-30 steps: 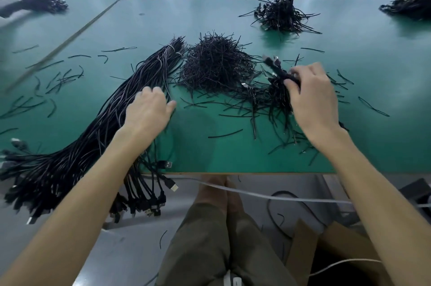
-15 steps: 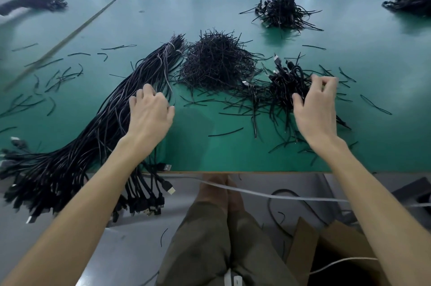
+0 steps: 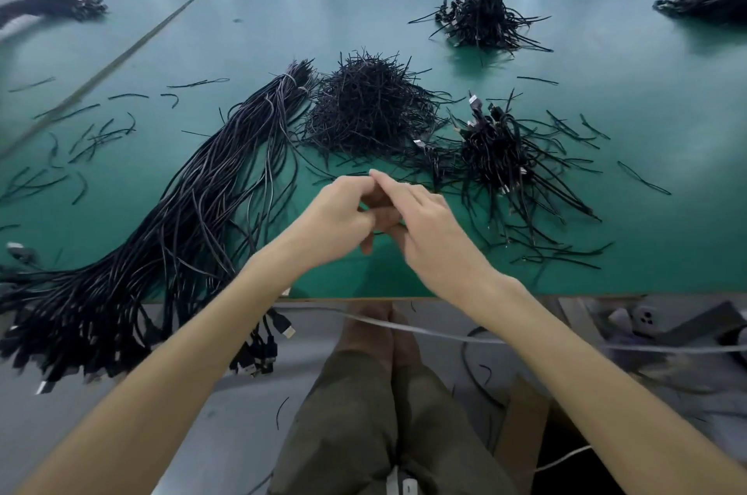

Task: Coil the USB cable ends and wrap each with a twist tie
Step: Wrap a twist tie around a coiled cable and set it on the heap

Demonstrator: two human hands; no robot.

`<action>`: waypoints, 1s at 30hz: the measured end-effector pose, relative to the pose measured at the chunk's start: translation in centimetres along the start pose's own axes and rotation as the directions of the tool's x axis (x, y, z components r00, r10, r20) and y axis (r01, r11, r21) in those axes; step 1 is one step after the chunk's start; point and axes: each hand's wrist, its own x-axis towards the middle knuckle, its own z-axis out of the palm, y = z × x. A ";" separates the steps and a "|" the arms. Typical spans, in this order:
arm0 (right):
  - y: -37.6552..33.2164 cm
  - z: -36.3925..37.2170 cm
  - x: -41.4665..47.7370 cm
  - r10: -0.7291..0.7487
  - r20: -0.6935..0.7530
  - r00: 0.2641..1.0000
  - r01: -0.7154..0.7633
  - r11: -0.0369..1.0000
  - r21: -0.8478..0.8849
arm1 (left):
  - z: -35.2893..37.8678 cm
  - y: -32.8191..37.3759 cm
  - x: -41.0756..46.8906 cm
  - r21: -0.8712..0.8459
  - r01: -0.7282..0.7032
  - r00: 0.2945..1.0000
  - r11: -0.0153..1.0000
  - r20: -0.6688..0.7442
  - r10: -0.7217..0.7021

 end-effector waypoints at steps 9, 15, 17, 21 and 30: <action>2.0 -2.7 1.0 0.042 -0.085 0.995 -0.046 0.998 -0.040 | -3.1 -2.0 -1.8 -0.027 0.156 0.972 0.987 0.185 -0.148; 4.6 -4.5 1.5 0.246 -0.269 0.931 -0.208 0.965 0.162 | -5.5 -3.6 -2.6 -0.143 0.141 0.983 0.980 0.137 -0.122; 4.7 -4.0 1.1 0.304 -0.134 0.943 -0.279 0.943 0.181 | -5.5 -3.9 -2.2 -0.182 0.115 0.993 0.977 0.063 -0.105; 3.2 -2.8 0.1 0.204 -0.060 0.977 -0.206 0.978 -0.031 | -4.3 -3.9 -1.1 0.026 0.050 0.998 0.998 0.028 -0.051; 1.2 -1.9 0.1 0.189 -0.053 0.981 -0.165 0.941 0.296 | -4.5 -3.5 -1.2 -0.405 -0.008 0.997 0.914 0.066 0.037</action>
